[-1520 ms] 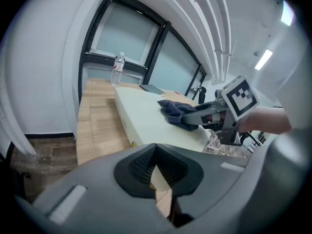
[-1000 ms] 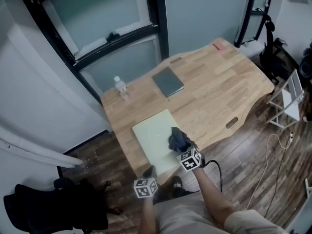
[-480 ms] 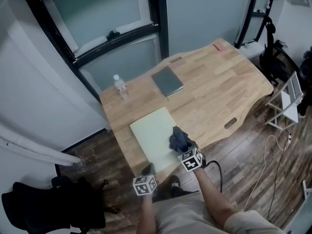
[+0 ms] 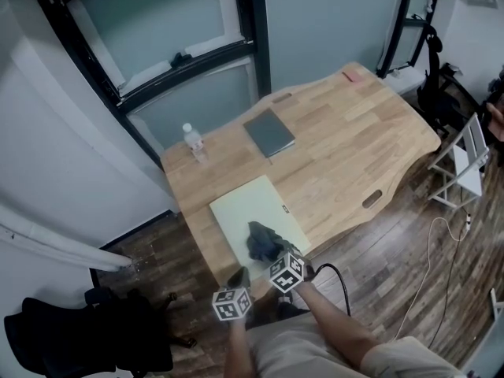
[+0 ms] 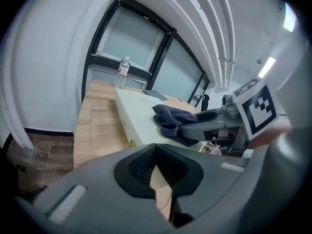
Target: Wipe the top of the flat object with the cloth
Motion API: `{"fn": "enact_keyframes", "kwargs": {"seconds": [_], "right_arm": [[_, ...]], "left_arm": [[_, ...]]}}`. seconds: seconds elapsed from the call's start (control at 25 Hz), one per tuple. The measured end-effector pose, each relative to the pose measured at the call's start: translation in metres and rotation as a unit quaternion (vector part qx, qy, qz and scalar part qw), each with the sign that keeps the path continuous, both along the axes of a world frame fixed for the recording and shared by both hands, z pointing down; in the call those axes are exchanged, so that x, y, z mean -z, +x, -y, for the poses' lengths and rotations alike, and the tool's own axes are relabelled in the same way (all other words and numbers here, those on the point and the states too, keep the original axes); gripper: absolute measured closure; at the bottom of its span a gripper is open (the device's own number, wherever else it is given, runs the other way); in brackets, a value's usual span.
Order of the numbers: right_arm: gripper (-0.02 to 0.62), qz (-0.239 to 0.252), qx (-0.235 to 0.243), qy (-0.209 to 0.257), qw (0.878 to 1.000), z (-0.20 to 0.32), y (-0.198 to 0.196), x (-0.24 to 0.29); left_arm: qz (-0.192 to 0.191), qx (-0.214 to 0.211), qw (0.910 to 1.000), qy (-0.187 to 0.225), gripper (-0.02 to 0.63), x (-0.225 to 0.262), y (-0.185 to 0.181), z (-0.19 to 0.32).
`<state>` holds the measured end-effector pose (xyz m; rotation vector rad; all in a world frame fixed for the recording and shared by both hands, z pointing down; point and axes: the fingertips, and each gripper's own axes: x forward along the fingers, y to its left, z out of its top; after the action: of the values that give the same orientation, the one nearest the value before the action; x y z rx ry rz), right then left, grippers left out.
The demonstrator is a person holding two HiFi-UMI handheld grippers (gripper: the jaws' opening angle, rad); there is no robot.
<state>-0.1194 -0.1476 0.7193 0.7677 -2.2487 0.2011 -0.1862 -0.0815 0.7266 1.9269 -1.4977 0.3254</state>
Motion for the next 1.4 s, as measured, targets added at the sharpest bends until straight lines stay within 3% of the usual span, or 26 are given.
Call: {"fn": "enact_keyframes", "kwargs": {"seconds": [0.24, 0.4, 0.52, 0.92, 1.24, 1.4], "right_arm": [[0.448, -0.001, 0.043, 0.003, 0.999, -0.017, -0.031, 0.002], [0.448, -0.004, 0.057, 0.006, 0.998, -0.022, -0.039, 0.000], [0.448, 0.001, 0.055, 0.003, 0.998, -0.021, -0.037, -0.001], [0.448, -0.004, 0.060, 0.003, 0.998, -0.027, -0.037, 0.002], [0.448, 0.003, 0.140, -0.008, 0.990, -0.065, -0.058, 0.005], [0.448, 0.010, 0.158, -0.016, 0.987, -0.080, -0.058, 0.005]], "left_arm": [[0.000, 0.007, 1.0000, 0.005, 0.597, 0.004, -0.016, -0.014], [0.010, 0.047, 0.9988, -0.003, 0.597, 0.000, -0.042, -0.026], [0.008, 0.073, 0.9968, -0.032, 0.597, -0.015, -0.057, -0.039], [0.004, 0.043, 0.9982, -0.042, 0.597, -0.021, -0.037, -0.034], [-0.001, 0.025, 0.9987, -0.045, 0.597, -0.024, -0.025, -0.031], [-0.007, 0.037, 0.9981, -0.049, 0.597, -0.027, -0.029, -0.036]]}}
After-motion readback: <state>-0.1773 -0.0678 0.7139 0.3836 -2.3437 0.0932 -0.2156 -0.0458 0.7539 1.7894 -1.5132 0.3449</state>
